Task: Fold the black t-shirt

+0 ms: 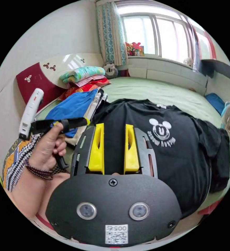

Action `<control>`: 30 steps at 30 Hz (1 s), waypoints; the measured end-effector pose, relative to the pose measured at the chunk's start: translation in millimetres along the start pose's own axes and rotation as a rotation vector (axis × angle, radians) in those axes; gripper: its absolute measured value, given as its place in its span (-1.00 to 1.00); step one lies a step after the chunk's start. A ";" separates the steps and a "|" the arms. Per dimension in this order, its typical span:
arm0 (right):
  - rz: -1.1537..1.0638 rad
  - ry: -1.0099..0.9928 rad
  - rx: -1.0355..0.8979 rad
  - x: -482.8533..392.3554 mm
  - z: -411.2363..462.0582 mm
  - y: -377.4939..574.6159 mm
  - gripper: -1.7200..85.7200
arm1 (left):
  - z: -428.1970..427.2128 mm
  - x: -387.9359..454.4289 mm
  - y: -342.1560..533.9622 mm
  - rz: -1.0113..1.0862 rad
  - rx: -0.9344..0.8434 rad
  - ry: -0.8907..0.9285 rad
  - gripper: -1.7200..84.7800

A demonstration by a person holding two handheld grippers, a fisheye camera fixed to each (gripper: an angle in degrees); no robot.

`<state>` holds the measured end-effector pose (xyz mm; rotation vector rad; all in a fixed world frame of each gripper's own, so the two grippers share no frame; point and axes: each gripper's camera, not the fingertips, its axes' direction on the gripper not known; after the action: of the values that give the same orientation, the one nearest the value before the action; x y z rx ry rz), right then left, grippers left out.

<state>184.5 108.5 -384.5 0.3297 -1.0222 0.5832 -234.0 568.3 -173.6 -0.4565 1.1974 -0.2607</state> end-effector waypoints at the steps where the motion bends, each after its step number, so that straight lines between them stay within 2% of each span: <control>1: -0.024 -0.016 0.008 -1.6 8.8 -19.0 -0.68 | 4.3 -2.0 -3.3 -0.009 -0.004 0.002 -0.82; 8: -0.190 -0.075 -0.032 -18.3 80.9 -118.9 -0.70 | 26.1 -19.4 -21.8 -0.037 0.004 -0.020 -0.73; 12: -0.221 -0.096 -0.160 -30.1 146.6 -165.6 -0.71 | 32.7 -22.1 -28.1 0.013 -0.015 -0.028 -0.67; 16: -0.270 -0.031 -0.331 -44.1 204.7 -191.5 -0.72 | 37.0 -29.3 -40.3 -0.033 -0.025 -0.027 -0.70; 18: -0.256 -0.035 -0.356 -45.6 217.9 -200.8 -0.73 | 35.4 -38.1 -44.7 -0.085 -0.024 -0.036 -0.78; 23: -0.237 -0.142 -0.305 -47.0 225.9 -227.2 -0.86 | 34.6 -44.9 -53.0 -0.068 -0.052 -0.016 -0.81; 26: -0.227 -0.078 -0.357 -45.4 239.3 -240.1 -0.95 | 31.6 -46.4 -56.7 -0.057 -0.066 -0.026 -0.83; 30: -0.165 -0.129 -0.317 -29.8 233.0 -260.3 -0.98 | 24.2 -52.3 -59.1 -0.063 -0.066 0.021 -0.85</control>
<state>164.9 -229.6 -293.5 0.1696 -1.1801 0.2472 -227.0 543.6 -95.1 -0.5512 1.2161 -0.2815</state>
